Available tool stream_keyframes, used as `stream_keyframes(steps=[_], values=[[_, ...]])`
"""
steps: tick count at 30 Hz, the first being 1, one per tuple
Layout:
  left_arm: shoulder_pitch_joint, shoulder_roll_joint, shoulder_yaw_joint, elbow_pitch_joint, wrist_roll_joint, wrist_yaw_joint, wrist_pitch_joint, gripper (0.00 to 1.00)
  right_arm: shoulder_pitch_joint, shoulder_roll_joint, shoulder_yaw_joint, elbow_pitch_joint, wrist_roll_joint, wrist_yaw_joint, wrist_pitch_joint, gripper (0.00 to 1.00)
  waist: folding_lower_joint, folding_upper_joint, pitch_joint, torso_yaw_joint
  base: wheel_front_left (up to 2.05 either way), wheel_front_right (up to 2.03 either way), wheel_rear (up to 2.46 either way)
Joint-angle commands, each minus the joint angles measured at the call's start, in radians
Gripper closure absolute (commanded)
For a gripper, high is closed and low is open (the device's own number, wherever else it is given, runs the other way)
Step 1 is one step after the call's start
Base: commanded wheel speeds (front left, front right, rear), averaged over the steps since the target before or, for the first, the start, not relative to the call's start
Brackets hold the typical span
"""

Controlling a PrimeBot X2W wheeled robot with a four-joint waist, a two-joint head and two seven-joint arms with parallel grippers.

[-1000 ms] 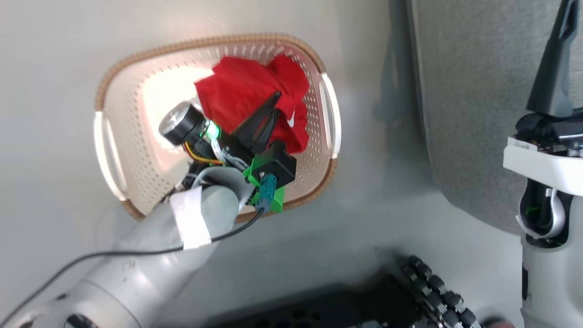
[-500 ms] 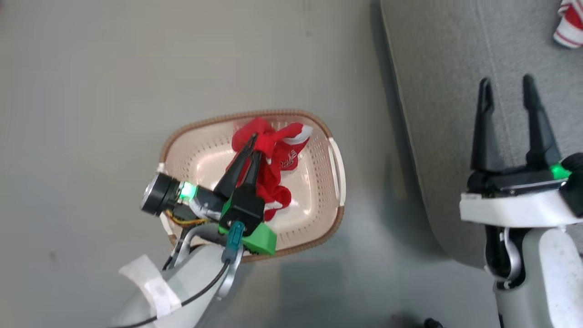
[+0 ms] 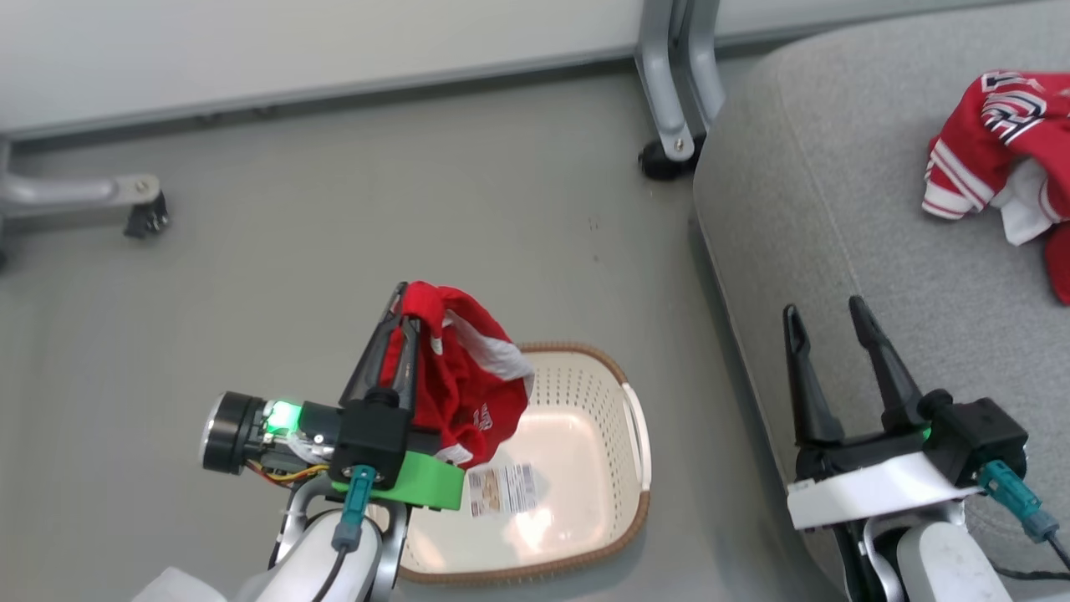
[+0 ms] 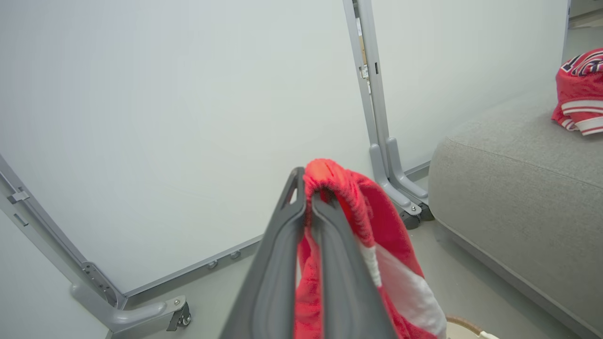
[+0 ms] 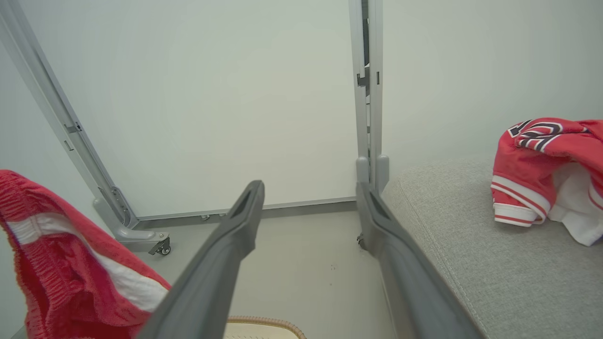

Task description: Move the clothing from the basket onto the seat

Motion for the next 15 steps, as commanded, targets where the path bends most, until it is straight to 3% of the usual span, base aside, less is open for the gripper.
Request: stream_keyframes(steps=[1, 7, 15], values=[[0.027, -0.007, 0.020, -0.019, 0.010, -0.005, -0.001, 1.00, 0.025, -0.008, 0.008, 0.010, 0.012, 0.000, -0.001, 0.00, 0.0001, -0.0001, -0.134, 0.016, 0.00, 0.00, 0.00], [0.050, -0.020, 0.083, -0.082, 0.031, -0.023, -0.001, 1.00, 0.057, -0.020, 0.051, 0.038, 0.022, 0.000, -0.001, 0.00, 0.0001, -0.0001, -0.165, 0.015, 0.00, 0.00, 0.00], [0.037, -0.041, 0.118, -0.136, 0.041, -0.079, -0.001, 1.00, 0.067, -0.044, 0.128, 0.055, 0.044, 0.000, -0.001, 0.00, 0.0001, -0.0001, -0.191, 0.006, 0.00, 0.00, 0.00]])
